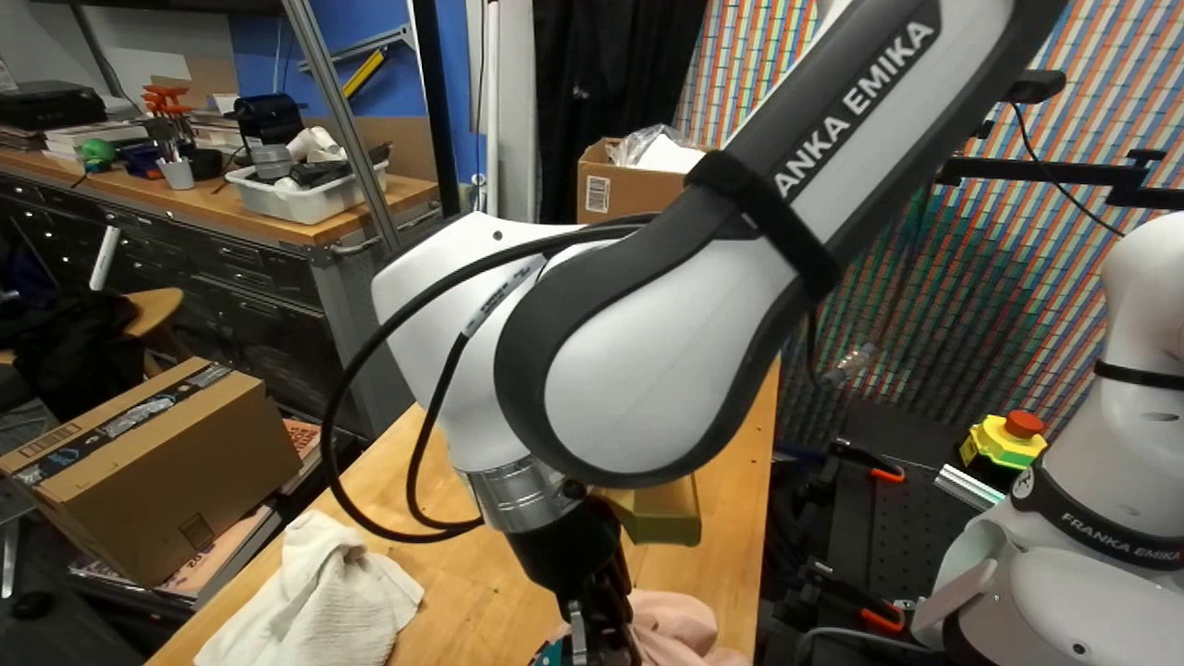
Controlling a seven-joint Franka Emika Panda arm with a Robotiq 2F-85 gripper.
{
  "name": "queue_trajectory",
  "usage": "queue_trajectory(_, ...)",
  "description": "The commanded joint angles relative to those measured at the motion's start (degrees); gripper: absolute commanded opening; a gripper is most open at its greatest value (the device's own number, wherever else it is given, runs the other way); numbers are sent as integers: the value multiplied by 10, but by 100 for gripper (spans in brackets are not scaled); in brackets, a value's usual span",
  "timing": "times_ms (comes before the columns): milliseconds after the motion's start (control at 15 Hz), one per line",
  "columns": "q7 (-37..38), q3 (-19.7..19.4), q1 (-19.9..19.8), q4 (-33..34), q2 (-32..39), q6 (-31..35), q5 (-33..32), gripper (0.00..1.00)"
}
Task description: Move the white towel to the right front corner, then move it to the left back corner, then move the rope to the right back corner, then move the peach shirt to the left front corner, then move the pink shirt away from you, then move the turnip plushie closer to you
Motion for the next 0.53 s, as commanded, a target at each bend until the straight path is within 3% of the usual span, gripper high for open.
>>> queue_trajectory(0,5,0,-5,30,23,-15,40,5)
queue_trajectory(267,8,-6,-6,39,32,-12,56,7)
queue_trajectory(333,8,-7,-7,41,34,-15,57,35)
queue_trajectory(467,10,-10,-6,44,36,-17,55,41)
